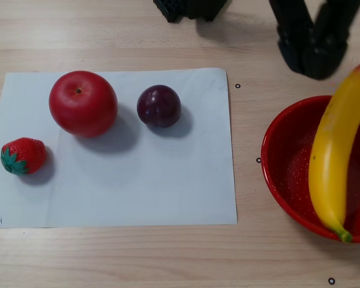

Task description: Grasp the banana and put it in the red bowl.

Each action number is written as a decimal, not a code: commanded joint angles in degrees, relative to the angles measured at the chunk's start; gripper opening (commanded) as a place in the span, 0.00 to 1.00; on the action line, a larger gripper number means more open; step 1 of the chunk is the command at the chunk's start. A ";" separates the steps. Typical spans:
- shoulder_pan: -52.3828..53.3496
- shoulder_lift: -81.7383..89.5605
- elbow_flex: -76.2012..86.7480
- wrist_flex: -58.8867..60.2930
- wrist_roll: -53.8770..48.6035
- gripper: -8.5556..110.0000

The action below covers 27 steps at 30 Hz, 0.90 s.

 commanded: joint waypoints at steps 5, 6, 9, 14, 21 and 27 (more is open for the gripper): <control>-5.45 13.54 2.99 1.41 -0.97 0.07; -6.33 14.85 4.31 1.32 -1.14 0.07; -9.14 18.90 8.88 0.09 -1.49 0.07; -12.13 27.25 18.90 -3.52 -1.58 0.07; -15.38 37.79 32.87 -9.14 -3.87 0.07; -18.72 48.25 49.83 -20.92 -5.98 0.07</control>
